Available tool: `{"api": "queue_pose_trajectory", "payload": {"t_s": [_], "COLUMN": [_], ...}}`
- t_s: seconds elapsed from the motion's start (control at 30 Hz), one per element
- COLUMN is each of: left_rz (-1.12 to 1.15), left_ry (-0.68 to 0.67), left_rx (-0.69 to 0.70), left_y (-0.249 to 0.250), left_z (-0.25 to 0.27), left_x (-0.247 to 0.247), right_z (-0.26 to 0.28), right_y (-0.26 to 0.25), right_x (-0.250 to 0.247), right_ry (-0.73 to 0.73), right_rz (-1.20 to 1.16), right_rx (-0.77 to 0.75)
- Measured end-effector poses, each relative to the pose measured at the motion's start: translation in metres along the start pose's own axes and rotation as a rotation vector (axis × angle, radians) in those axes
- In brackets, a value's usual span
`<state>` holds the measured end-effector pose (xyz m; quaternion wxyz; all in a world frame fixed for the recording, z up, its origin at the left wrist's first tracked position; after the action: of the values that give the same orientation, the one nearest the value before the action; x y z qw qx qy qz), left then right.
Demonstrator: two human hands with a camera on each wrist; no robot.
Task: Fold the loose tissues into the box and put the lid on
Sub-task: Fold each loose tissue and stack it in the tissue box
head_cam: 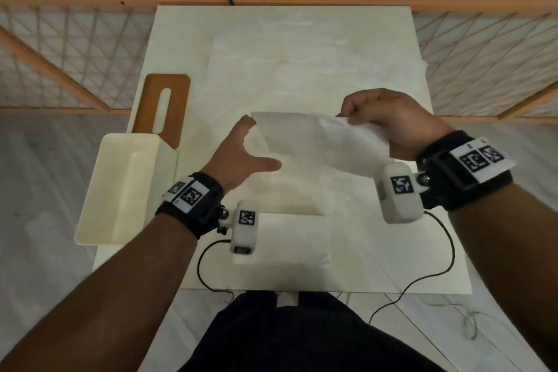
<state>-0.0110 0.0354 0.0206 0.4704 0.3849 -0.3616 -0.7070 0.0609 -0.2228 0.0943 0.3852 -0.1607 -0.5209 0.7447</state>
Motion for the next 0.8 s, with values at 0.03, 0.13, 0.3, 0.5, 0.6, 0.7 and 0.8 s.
{"api": "queue_pose_trajectory", "payload": {"t_s": [0.03, 0.13, 0.3, 0.5, 0.6, 0.7, 0.8], "left_rz": [0.091, 0.326, 0.465, 0.254, 0.232, 0.117, -0.043], "left_ry": [-0.061, -0.108, 0.076, 0.205, 0.142, 0.096, 0.110], "left_rx": [0.003, 0.033, -0.014, -0.029, -0.009, 0.021, 0.022], "left_y": [0.004, 0.015, 0.008, 0.001, -0.002, -0.006, -0.011], "left_z": [-0.001, 0.006, 0.012, 0.031, 0.038, 0.043, 0.046], "left_x": [0.004, 0.016, 0.015, 0.008, 0.004, 0.000, -0.001], "right_z": [0.004, 0.010, 0.017, 0.026, 0.028, 0.028, 0.026], "right_y": [0.000, 0.016, 0.070, 0.088, 0.084, 0.085, 0.088], "right_x": [-0.002, -0.005, 0.010, 0.033, 0.034, 0.037, 0.038], "right_ry": [0.024, 0.192, 0.225, 0.311, 0.357, 0.373, 0.432], "right_rz": [-0.071, -0.161, -0.388, -0.237, 0.085, 0.296, 0.345], "right_rx": [-0.013, -0.044, 0.008, -0.071, -0.027, 0.004, -0.006]}}
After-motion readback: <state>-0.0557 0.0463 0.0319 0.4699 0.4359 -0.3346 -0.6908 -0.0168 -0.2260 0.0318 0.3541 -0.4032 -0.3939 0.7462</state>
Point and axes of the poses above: each hand's wrist, its own z-axis away from the middle knuckle, its own x-axis out of the palm, y = z × x, the point moved 2 cm from there along -z, towards the middle knuckle, and after that the axes turned 9 degrees about -y, right-handed, at the moved point
